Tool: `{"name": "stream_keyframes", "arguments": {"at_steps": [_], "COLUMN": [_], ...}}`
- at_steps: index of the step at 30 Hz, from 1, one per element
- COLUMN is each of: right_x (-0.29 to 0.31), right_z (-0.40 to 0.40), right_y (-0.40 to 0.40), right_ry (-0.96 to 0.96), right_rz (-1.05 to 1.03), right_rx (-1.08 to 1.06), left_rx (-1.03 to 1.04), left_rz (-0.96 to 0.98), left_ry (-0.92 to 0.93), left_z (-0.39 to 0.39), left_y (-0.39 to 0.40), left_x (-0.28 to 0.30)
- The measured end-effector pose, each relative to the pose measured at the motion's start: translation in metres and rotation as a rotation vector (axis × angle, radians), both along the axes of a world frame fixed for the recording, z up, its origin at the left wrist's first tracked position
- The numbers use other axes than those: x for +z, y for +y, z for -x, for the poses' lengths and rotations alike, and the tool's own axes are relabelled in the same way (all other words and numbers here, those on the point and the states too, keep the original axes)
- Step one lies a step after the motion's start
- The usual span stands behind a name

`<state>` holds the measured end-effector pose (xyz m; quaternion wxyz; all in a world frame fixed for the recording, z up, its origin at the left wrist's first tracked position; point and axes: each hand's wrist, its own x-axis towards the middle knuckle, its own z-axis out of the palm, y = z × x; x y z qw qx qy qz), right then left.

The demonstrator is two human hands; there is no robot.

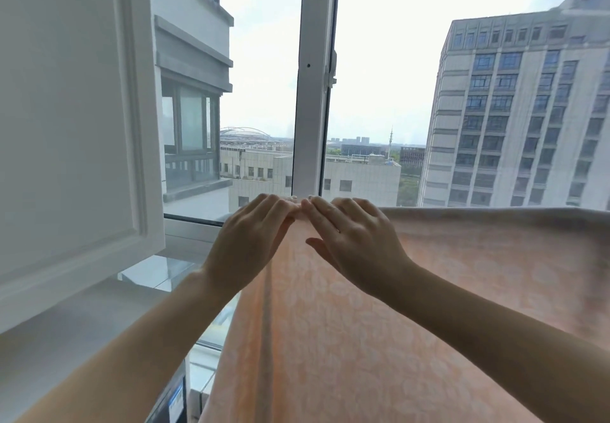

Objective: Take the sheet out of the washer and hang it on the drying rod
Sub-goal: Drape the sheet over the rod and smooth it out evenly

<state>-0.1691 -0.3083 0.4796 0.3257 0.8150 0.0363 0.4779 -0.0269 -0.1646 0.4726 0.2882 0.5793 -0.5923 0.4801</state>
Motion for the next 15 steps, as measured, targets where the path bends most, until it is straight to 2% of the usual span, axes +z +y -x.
{"name": "stream_keyframes", "arguments": {"at_steps": [7, 10, 13, 15], "right_x": [0.006, 0.007, 0.006, 0.006], "right_z": [-0.003, -0.004, -0.006, -0.007], "right_y": [0.002, 0.006, 0.005, 0.001], "right_ry": [-0.039, -0.047, -0.037, -0.049], "right_rz": [0.005, 0.009, 0.006, 0.005], "right_rx": [0.015, 0.055, 0.069, 0.070], "left_rx": [-0.047, -0.092, -0.215, -0.272], "left_rz": [0.057, 0.061, 0.067, 0.076], "left_ry": [-0.023, 0.037, 0.288, 0.583], "left_z": [-0.004, -0.007, -0.002, 0.000], "left_y": [0.002, 0.007, 0.009, 0.009], "left_x": [-0.001, 0.001, 0.009, 0.015]}}
